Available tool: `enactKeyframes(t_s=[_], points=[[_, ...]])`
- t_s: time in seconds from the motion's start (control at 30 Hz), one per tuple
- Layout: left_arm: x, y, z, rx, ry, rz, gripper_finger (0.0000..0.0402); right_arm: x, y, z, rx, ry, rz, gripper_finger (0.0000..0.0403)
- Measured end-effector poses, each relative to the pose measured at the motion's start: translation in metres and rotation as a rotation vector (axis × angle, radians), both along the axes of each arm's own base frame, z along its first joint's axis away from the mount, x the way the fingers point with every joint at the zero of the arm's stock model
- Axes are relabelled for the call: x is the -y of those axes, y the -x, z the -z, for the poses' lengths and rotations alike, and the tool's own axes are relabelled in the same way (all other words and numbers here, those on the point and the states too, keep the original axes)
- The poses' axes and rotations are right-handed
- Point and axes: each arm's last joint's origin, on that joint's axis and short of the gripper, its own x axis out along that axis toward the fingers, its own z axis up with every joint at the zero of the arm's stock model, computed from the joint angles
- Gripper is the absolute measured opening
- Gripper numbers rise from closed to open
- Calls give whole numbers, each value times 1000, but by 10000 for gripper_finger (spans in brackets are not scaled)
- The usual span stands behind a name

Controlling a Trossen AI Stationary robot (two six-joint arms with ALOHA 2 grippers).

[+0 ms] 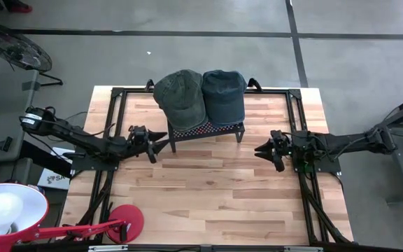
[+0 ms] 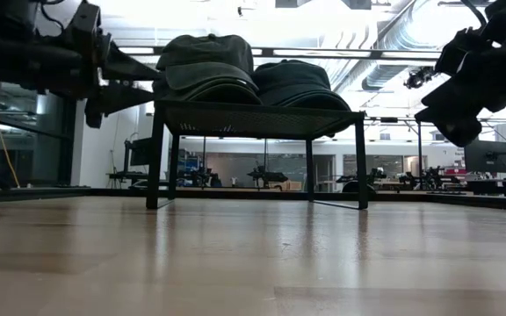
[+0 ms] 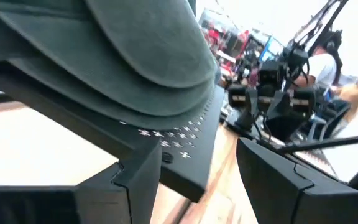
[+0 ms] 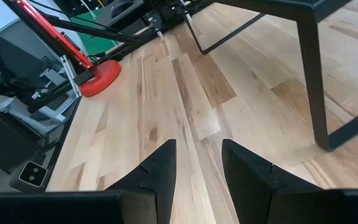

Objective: Pick & Place hat
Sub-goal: Return to Home Position

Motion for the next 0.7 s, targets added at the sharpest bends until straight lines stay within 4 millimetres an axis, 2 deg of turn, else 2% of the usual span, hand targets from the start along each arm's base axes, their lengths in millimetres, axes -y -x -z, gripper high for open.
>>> enactKeyframes(t_s=[0.13,0.23,0.43,0.7], points=[[-3,11,7,53,-20,-34,206,0,0,1,-10,-13,9,122],[-2,14,1,94,-59,-16,206,0,0,1,-13,-28,9,122],[-3,18,-4,82,-143,4,206,1,1,2,-23,-35,18,122],[-8,38,-7,17,-154,-19,206,4,5,-1,13,-22,40,122]])
